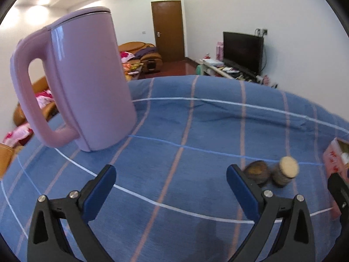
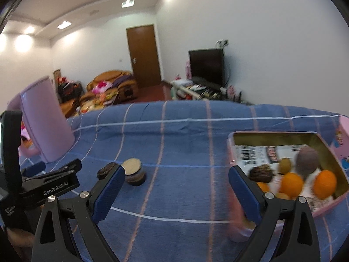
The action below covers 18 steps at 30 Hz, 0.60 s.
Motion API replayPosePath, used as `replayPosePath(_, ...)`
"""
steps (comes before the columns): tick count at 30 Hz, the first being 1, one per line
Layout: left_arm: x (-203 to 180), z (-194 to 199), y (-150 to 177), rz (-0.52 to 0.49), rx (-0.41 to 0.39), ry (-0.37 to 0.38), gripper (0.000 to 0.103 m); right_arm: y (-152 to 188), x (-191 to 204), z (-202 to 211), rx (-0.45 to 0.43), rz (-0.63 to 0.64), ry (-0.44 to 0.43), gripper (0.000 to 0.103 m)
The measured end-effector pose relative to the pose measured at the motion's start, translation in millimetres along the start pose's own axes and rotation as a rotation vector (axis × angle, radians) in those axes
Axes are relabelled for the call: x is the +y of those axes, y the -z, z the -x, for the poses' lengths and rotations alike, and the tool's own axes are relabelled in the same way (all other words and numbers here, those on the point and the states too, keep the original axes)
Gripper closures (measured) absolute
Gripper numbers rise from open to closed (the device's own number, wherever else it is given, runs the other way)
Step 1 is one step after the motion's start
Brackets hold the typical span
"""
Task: Organize fruits
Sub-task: 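Move both grippers toward the brown fruit and cut piece on the bedspread, then grasp the round cut fruit piece with the right gripper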
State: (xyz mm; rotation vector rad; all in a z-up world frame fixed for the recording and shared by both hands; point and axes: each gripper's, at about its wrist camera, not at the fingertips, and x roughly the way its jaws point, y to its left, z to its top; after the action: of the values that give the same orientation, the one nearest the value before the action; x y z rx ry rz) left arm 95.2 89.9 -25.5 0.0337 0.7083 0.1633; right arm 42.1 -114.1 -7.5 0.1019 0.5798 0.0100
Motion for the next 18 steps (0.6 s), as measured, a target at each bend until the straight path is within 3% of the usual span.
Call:
replayPosePath(2, 4, -4, 0, 0.000, 0.014, -0.011, 0.000, -3, 11, -12, 0.040, 0.038, -0.026, 0.009)
replayPosePath(4, 6, -5, -1, 0.002, 0.023, -0.013, 0.000, -4, 20, -25, 0.089, 0.084, -0.033, 0.026)
replayPosePath(6, 7, -8, -2, -0.001, 0.034, -0.027, 0.000, -7, 27, -41, 0.149, 0.118, -0.038, 0.035)
replayPosePath(12, 13, -10, -6, 0.016, 0.039, 0.007, 0.000, -11, 40, -77, 0.253, 0.148, -0.066, 0.035)
replayPosePath(16, 13, -12, -6, 0.016, 0.043, 0.007, 0.000, -11, 43, -93, 0.312, 0.134, -0.111, 0.059)
replayPosePath(18, 12, -13, -6, 0.015, 0.049, 0.014, 0.000, -10, 45, -91, 0.309, 0.151, -0.116, 0.066)
